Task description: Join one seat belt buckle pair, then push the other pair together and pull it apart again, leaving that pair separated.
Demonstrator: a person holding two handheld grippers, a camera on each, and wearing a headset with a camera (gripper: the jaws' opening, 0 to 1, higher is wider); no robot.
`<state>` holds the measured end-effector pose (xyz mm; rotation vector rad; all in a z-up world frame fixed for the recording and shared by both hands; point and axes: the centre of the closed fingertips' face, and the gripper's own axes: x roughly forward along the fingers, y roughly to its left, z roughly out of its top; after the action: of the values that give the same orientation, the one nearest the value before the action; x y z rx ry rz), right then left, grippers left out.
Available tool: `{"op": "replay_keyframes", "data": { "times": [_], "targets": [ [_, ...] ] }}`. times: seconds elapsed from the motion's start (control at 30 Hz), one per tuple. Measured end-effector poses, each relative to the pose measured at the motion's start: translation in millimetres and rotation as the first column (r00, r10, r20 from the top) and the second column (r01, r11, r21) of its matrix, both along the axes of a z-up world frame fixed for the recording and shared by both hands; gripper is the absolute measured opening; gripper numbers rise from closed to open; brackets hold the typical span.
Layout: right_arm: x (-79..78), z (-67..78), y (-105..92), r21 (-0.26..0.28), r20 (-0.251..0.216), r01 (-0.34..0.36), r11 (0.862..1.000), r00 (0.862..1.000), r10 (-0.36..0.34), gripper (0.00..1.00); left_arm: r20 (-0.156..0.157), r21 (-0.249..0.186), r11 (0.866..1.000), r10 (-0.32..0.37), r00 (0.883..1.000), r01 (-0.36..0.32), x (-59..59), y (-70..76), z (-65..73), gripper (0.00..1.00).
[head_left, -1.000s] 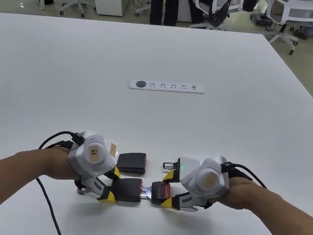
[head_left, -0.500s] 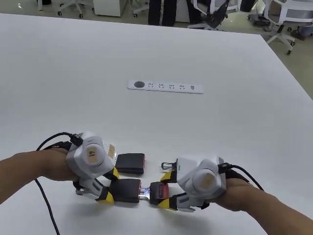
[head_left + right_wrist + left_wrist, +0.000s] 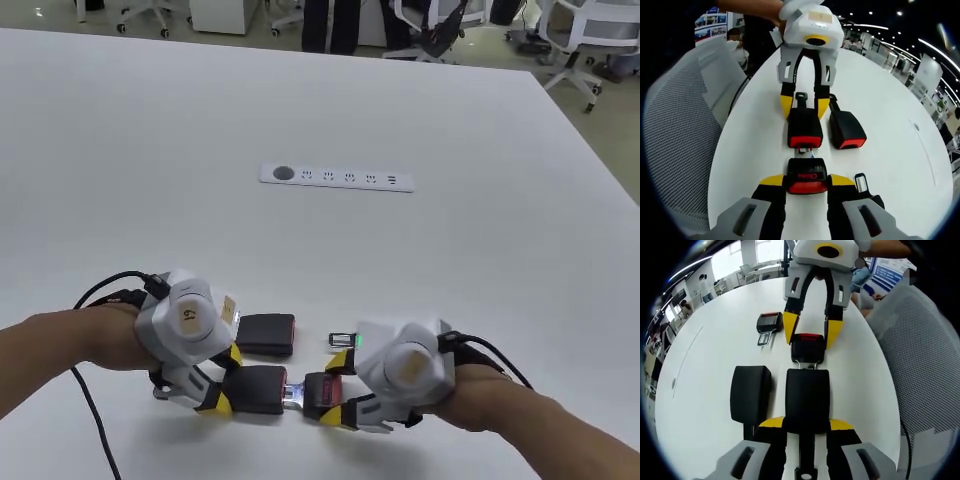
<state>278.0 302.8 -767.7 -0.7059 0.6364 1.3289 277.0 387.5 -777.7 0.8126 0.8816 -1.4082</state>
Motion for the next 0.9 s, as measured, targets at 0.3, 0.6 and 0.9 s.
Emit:
{"op": "replay_keyframes", "data": {
  "times": [0.3,0.6,0.9],
  "targets": [
    [-0.1,-1.9,3.9,-0.001,-0.007,-0.001,1.000,1.000,0.001,0.26,0.001,0.005,1.000,0.000,1.000,0.000,0.6,0.4,0.1,0.31],
    [-0.2,-1.6,11.8,0.013,-0.014,0.011,1.000,1.000,-0.010,0.26,0.003,0.007,1.000,0.006,1.000,-0.006,-0.2,0.1,0.1,0.30],
    [-1.2,-1.8,12.5,0.014,-0.013,0.014,1.000,1.000,-0.014,0.26,0.002,0.007,1.000,0.013,1.000,-0.013,0.7,0.7,-0.9,0.30]
  ]
}}
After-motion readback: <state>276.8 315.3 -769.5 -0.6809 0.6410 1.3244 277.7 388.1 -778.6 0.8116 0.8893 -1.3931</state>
